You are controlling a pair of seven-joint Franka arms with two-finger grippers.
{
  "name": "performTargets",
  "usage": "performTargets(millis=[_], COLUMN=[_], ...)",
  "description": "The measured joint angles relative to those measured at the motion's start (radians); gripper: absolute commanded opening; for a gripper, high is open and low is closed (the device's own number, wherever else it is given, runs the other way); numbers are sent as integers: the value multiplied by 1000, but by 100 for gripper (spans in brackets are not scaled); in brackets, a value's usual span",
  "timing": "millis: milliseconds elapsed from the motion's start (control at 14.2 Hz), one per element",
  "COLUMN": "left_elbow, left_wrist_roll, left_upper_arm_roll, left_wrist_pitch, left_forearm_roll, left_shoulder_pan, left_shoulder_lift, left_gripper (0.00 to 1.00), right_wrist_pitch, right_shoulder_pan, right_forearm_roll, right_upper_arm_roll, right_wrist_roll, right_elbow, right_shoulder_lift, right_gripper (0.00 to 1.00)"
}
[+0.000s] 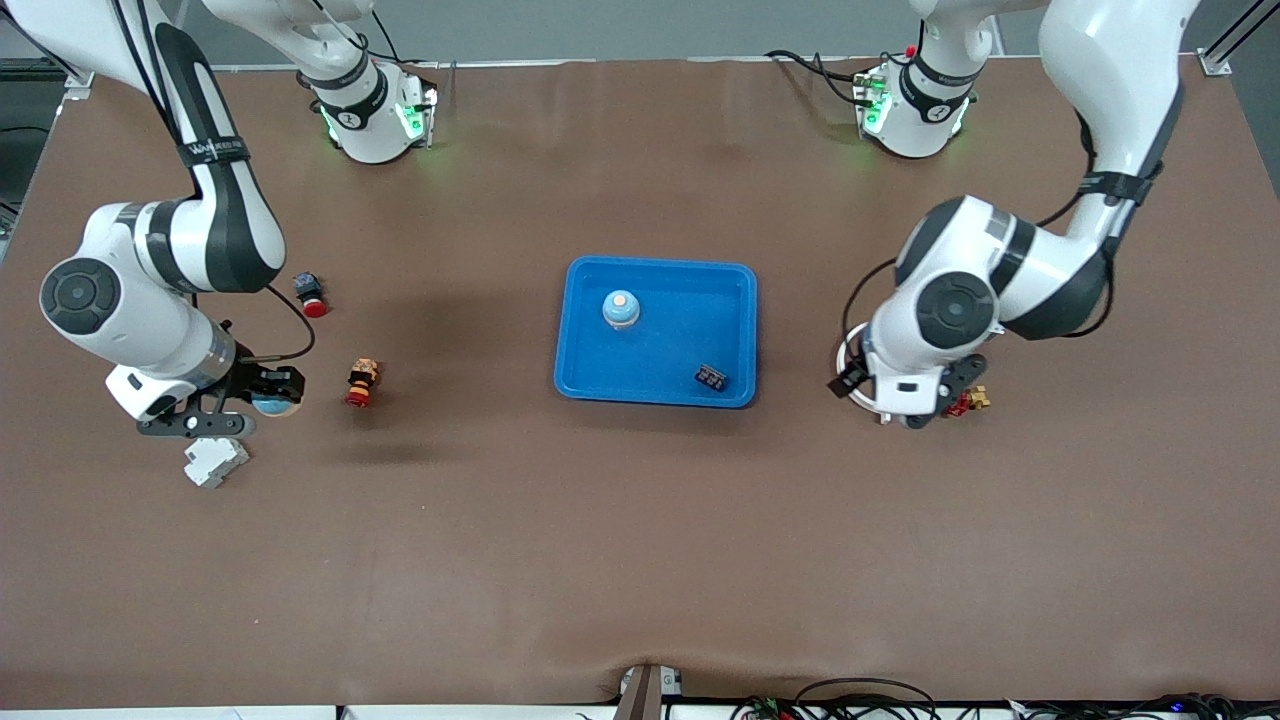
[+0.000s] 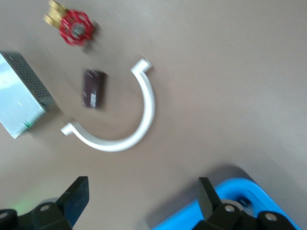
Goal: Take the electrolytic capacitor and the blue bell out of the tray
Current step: 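Carry the bell toward the red buttons while the left gripper places the capacitor, then grasp the second capacitor with the left gripper while the right gripper holds the bell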
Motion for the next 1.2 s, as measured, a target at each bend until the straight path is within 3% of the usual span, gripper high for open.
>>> performTargets(millis=[352, 492, 844, 1196], left_elbow=[34, 38, 43, 44], left_wrist_roll=[-182, -231, -340, -343], left_upper_arm_roll=[2, 12, 138, 170], left_wrist_pitch=[195, 263, 337, 379], left_forearm_roll=[-1, -1, 16, 22], left_shoulder_pan=[-156, -208, -367, -384], left_shoulder_lift=[119, 174, 232, 276], left_gripper=[100, 95, 80, 78], right_wrist_pitch=[192, 255, 307, 332], right_shoulder_pan=[-73, -80, -82, -88], right_forearm_roll=[0, 13, 74, 106], right_upper_arm_roll=[1, 1, 2, 2], right_wrist_roll=[-45, -45, -45, -45], right_elbow=[-182, -233, -298, -329], right_shoulder_lift=[-21, -22, -22, -14], right_gripper=[0, 0, 0, 0])
